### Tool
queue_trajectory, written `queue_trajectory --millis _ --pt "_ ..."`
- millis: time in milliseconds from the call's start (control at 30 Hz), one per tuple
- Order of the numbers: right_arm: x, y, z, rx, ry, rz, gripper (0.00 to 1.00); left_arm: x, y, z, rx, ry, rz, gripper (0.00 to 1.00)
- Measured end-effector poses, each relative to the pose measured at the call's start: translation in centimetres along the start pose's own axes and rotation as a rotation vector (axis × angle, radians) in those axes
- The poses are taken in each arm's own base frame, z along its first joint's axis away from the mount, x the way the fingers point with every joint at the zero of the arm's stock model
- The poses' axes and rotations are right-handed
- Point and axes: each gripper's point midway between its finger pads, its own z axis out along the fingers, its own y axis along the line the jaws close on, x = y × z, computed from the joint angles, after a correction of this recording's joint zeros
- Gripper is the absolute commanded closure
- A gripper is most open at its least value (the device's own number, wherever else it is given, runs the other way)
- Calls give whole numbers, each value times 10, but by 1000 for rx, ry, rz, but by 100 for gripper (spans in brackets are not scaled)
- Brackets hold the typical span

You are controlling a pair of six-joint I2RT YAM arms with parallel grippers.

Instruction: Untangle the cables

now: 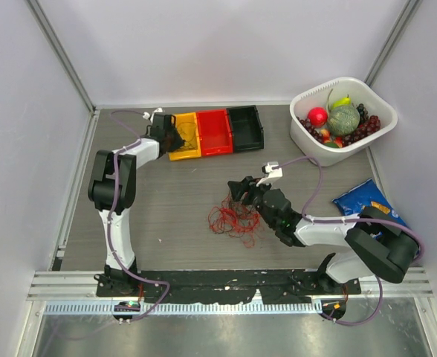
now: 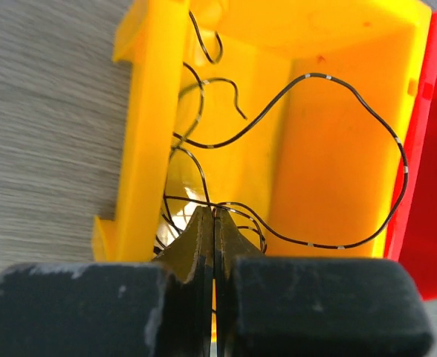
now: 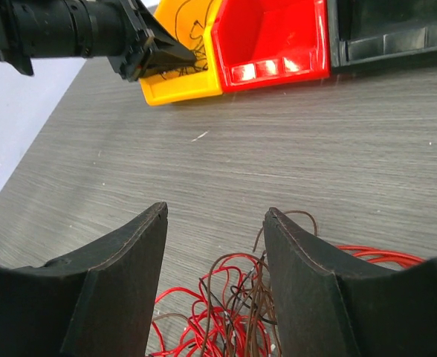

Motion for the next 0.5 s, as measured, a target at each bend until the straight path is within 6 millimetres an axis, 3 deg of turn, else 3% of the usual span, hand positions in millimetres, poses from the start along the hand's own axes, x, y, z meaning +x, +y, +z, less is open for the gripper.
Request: queue_trajectory --millis 333,500 --pt "13 1 9 2 38 -10 41 -28 10 0 -121 -120 144 99" --pt "16 2 14 4 49 -14 41 -29 14 -1 -151 -124 200 79"
